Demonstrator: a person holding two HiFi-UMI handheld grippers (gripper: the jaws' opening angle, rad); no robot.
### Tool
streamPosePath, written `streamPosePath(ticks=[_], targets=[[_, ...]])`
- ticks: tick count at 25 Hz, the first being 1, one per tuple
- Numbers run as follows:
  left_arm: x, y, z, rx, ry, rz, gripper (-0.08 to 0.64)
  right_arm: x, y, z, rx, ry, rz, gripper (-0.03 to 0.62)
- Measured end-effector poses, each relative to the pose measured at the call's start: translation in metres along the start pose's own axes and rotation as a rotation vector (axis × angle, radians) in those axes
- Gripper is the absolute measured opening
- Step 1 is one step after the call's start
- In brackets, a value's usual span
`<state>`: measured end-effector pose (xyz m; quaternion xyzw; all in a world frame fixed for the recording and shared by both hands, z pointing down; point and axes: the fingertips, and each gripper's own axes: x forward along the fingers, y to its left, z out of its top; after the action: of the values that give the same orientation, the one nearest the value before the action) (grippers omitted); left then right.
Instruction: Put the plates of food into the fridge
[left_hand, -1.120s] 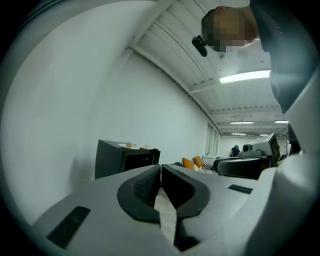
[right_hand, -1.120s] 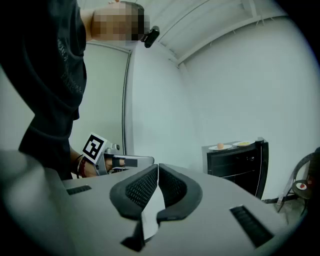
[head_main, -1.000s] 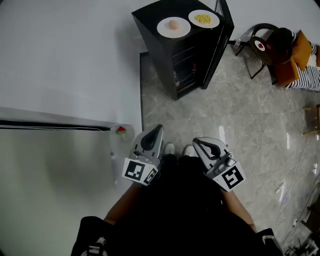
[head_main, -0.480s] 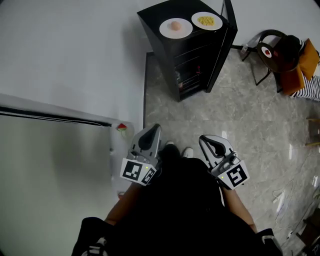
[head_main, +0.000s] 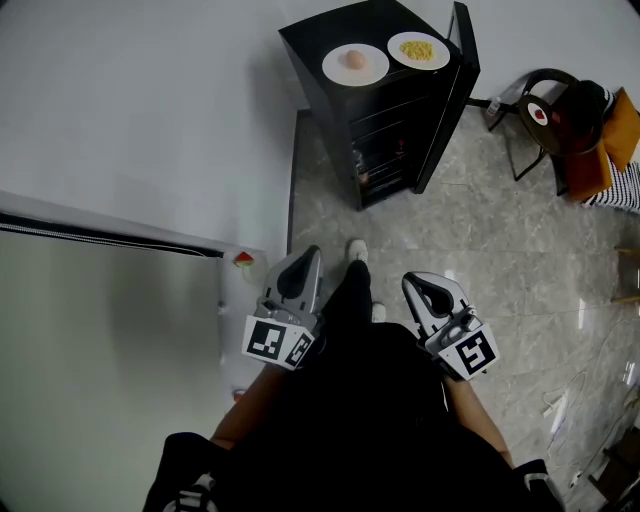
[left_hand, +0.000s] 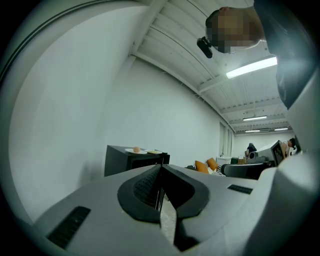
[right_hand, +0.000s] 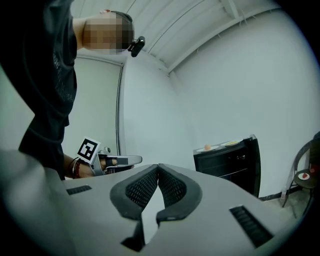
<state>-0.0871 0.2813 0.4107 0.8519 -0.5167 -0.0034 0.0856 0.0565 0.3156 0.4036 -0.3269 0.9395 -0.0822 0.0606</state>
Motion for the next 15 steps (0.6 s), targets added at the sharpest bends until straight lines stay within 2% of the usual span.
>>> streamPosePath(ticks=[7,10,15], targets=[[0.033,0.018,-0.002,-0.034,0.001,-0.002,0.023,0.017,-0.031,-0.006,0.046,0.03,-0.023,0.025],[0.054,0.027,0.003,-0.033,-0.008,-0.017,0.023,0.034,-0.054,-0.004,0.109,0.019,-0.033,0.025],[0.088,0.049,0.005,-0.073,0.013,-0.046,0.023,0.069,-0.077,-0.001,0.126,0.055,-0.013,0.025]])
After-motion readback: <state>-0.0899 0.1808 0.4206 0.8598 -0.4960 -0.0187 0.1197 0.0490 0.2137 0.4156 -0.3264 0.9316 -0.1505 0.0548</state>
